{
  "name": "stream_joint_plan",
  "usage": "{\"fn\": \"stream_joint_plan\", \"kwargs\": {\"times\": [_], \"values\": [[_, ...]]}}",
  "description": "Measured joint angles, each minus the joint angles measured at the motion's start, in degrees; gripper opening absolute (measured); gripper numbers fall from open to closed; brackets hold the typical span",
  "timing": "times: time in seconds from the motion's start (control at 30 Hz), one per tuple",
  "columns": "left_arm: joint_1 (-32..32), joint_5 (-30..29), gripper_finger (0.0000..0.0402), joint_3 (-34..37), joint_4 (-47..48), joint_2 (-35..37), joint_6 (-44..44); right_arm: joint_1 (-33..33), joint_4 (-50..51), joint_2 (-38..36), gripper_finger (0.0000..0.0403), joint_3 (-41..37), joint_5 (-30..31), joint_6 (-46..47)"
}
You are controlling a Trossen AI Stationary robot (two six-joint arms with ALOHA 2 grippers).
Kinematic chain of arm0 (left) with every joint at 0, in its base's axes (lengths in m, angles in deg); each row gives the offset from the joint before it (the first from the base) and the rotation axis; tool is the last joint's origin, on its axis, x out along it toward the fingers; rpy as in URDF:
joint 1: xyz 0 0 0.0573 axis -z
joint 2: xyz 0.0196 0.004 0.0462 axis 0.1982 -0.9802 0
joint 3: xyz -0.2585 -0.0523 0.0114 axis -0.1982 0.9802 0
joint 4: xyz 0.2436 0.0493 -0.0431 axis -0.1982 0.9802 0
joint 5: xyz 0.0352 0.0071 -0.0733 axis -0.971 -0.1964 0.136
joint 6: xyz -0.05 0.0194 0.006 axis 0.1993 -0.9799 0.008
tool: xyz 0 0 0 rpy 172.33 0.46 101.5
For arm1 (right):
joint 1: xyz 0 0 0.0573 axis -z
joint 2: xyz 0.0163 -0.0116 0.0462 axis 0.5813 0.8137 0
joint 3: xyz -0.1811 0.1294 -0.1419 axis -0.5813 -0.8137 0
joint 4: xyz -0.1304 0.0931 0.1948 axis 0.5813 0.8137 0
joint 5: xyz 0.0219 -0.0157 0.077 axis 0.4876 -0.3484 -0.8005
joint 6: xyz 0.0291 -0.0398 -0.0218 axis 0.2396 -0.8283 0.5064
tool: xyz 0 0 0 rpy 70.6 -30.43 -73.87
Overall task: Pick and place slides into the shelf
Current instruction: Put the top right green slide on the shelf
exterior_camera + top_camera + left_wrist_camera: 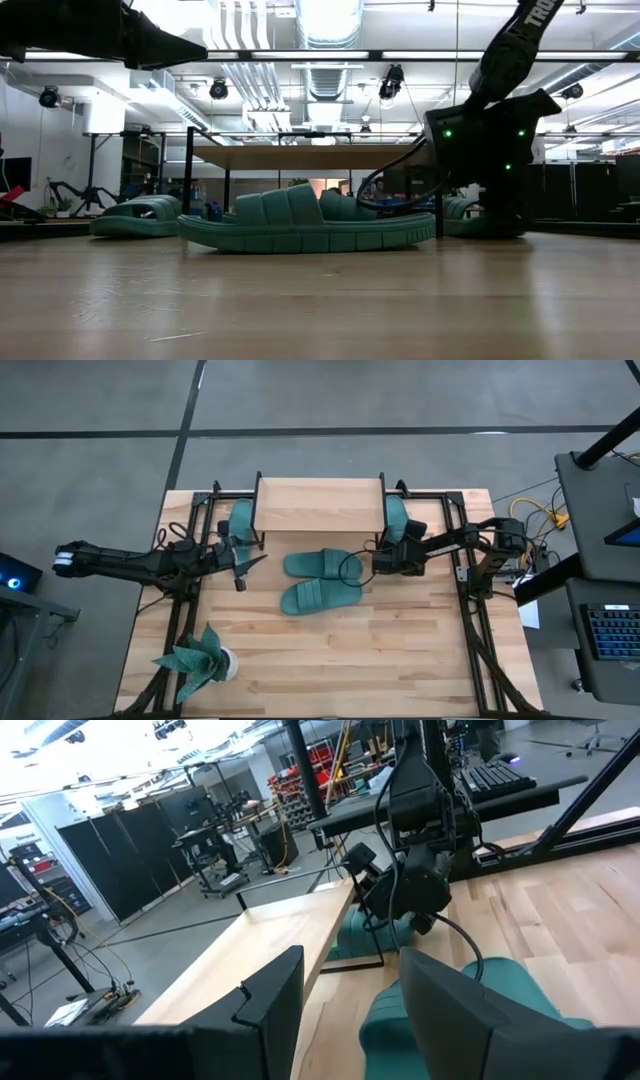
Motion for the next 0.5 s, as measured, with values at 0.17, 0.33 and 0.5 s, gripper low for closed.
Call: {"fn": "stream_joint_plan", "kwargs": {"times": [0.17,0.33,0.5], "values": [[0.0,0.0,0.0151,0.0,0.0,-0.1,0.0,0.0,1.1,-0.1,0.0016,-0.8,-0.5,0.4],[0.0,0.0,0.0151,0.0,0.0,0.0,0.0,-0.9,2.4,-0.2,0.0014,-0.5,-2.3,1.3],[0.0,0.0,0.0151,0.0,0.0,-0.1,0.0,-2.0,4.3,-1.4,0.0014,-0.3,-3.4,3.2]]}}
